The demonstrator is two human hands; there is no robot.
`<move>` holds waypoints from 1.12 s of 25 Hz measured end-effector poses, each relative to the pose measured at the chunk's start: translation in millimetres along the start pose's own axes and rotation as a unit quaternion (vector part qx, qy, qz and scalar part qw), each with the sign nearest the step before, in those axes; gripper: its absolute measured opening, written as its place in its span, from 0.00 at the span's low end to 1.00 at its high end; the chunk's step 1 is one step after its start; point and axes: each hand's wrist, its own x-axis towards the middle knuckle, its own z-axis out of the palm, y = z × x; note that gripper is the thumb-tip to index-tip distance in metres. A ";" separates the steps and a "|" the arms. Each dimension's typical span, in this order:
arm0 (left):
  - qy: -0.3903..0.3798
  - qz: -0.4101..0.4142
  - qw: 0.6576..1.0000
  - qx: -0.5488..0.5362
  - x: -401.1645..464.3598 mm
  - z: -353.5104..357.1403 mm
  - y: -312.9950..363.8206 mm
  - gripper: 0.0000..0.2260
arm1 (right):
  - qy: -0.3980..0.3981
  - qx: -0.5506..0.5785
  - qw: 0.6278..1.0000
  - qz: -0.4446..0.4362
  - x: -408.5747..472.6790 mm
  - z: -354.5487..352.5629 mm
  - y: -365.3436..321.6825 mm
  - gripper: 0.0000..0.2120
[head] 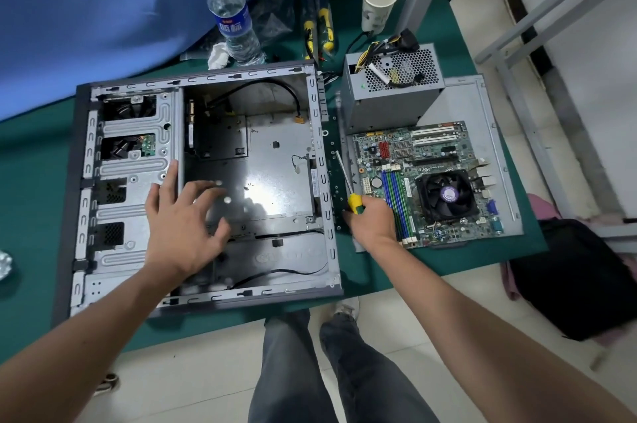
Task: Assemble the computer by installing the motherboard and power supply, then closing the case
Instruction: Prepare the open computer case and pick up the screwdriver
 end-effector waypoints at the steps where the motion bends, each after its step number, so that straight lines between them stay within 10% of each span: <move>1: 0.002 -0.001 1.000 0.001 -0.3 -0.3 0.0 0.27 | -0.005 0.000 1.000 -0.001 2.0 2.6 -3.0 0.06; 28: 0.003 0.002 1.000 0.002 -1.6 3.6 -3.0 0.26 | 0.009 -0.016 1.000 0.010 7.9 25.7 4.3 0.04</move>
